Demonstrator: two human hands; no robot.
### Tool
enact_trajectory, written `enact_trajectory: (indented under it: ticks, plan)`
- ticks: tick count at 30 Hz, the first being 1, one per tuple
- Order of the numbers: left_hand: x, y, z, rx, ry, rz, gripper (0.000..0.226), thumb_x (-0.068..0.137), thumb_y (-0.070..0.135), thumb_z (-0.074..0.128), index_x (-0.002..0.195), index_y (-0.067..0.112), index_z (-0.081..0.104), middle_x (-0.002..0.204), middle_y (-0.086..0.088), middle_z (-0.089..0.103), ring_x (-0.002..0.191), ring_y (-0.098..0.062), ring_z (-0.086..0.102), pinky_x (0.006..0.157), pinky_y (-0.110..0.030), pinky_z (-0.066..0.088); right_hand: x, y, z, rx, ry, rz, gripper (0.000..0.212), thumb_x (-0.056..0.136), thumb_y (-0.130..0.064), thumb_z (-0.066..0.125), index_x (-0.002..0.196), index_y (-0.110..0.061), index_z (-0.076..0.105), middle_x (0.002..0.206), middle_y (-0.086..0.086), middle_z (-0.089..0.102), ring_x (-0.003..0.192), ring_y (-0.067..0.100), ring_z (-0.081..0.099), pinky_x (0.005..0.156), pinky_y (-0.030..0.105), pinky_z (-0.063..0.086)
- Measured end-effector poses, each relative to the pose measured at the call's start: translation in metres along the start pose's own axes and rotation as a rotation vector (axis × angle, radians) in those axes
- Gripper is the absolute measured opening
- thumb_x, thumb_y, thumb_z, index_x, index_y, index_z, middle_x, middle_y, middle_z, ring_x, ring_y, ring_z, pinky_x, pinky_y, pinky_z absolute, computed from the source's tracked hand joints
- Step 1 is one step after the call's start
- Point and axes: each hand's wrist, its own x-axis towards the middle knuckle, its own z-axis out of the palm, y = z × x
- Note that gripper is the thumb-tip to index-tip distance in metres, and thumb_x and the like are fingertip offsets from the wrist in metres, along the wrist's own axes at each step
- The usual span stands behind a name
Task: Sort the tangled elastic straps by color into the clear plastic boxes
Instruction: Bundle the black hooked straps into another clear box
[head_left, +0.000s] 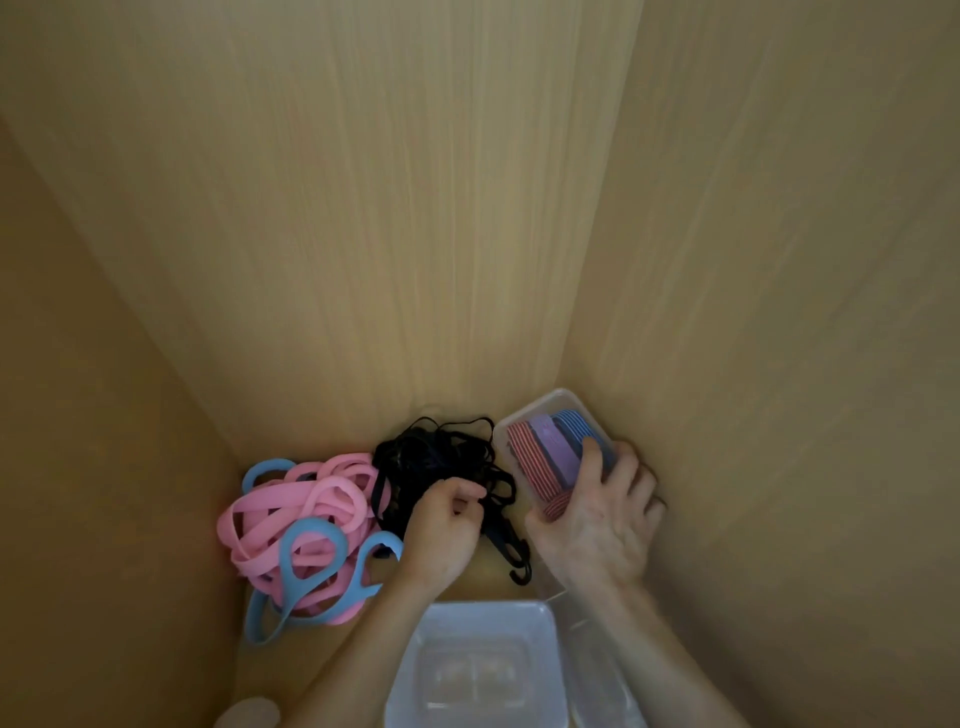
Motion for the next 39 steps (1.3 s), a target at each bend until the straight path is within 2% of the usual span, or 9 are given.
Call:
enact_trajectory:
  ticks: [3,5,11,17,20,23,27,30,39]
  plan:
    - [0.001,-0.005,0.005,0.293,-0.022,0.163,0.024,0.092,0.011,0.056,0.109,0.020,0.071,0.113,0.011,0.060,0.110,-0.006,0.049,0.092,-0.016,0.038,0.013,-0.009,0.020,-0.044,-0.030,0.002,0.097,0.052,-0.050,0.081,0.137,-0.016,0.047,0.142,0.019,0.041,0.121,0.040,0.041,0.093,0.053,0.039]
    - [0.001,-0.008,0.006,0.355,-0.055,0.188,0.026,0.093,0.014,0.056,0.114,0.020,0.070,0.117,0.011,0.059,0.113,-0.005,0.044,0.092,-0.013,0.034,0.021,-0.013,0.034,-0.067,-0.066,-0.001,0.100,0.056,-0.051,0.083,0.141,-0.015,0.044,0.145,0.020,0.037,0.126,0.039,0.037,0.096,0.053,0.037]
    - [-0.007,-0.020,-0.004,0.290,-0.125,0.108,0.026,0.094,0.012,0.056,0.115,0.023,0.069,0.120,0.011,0.057,0.118,-0.004,0.045,0.097,-0.015,0.035,0.022,-0.017,0.077,-0.112,-0.236,0.054,0.102,0.066,-0.060,0.076,0.147,-0.020,0.028,0.153,0.017,0.022,0.137,0.037,0.023,0.107,0.053,0.032]
    - [-0.011,-0.021,-0.013,0.136,-0.090,0.072,0.032,0.090,0.005,0.058,0.097,0.035,0.065,0.109,0.013,0.061,0.099,0.008,0.055,0.080,0.000,0.036,0.020,-0.023,0.101,-0.058,-0.388,0.079,0.104,0.083,-0.076,0.042,0.158,-0.014,0.004,0.165,0.022,0.001,0.150,0.040,0.008,0.119,0.060,0.013]
    - [-0.011,-0.022,-0.014,0.092,-0.064,0.061,0.036,0.090,0.004,0.058,0.091,0.040,0.064,0.106,0.015,0.063,0.097,0.013,0.054,0.078,0.001,0.038,0.018,-0.017,0.099,-0.017,-0.343,0.037,0.102,0.087,-0.076,0.034,0.160,-0.013,0.000,0.167,0.019,-0.009,0.153,0.037,-0.001,0.123,0.057,0.005]
    - [-0.010,-0.022,-0.014,0.049,-0.056,0.022,0.036,0.091,0.005,0.058,0.091,0.040,0.065,0.106,0.014,0.065,0.097,0.005,0.058,0.080,-0.004,0.040,0.021,-0.003,0.095,0.046,-0.255,-0.137,0.084,0.096,-0.061,0.036,0.162,-0.023,0.002,0.169,0.012,-0.009,0.155,0.033,-0.003,0.125,0.050,-0.002]
    - [-0.011,-0.021,-0.012,-0.007,-0.082,0.001,0.033,0.093,0.004,0.057,0.096,0.035,0.069,0.105,0.013,0.067,0.095,0.009,0.058,0.079,-0.003,0.042,0.028,0.012,0.095,0.074,-0.380,-0.299,0.064,0.105,-0.051,0.027,0.162,-0.032,0.005,0.170,0.004,-0.003,0.155,0.029,-0.001,0.126,0.047,0.000]
    - [-0.015,-0.020,-0.012,-0.034,-0.079,-0.015,0.031,0.092,0.001,0.057,0.098,0.028,0.071,0.104,0.010,0.069,0.094,0.006,0.060,0.079,-0.004,0.043,0.027,0.014,0.099,0.060,-0.385,-0.292,0.062,0.105,-0.052,0.021,0.162,-0.031,0.006,0.170,0.006,0.001,0.156,0.029,-0.001,0.126,0.046,-0.002]
    - [-0.040,-0.038,-0.026,-0.074,0.014,-0.108,0.034,0.088,-0.010,0.053,0.097,0.016,0.072,0.099,0.001,0.071,0.094,-0.009,0.064,0.077,-0.005,0.044,0.035,0.001,0.096,0.018,-0.429,-0.209,0.064,0.104,-0.047,0.025,0.162,-0.028,0.006,0.170,0.010,0.000,0.155,0.034,-0.004,0.125,0.050,-0.004]
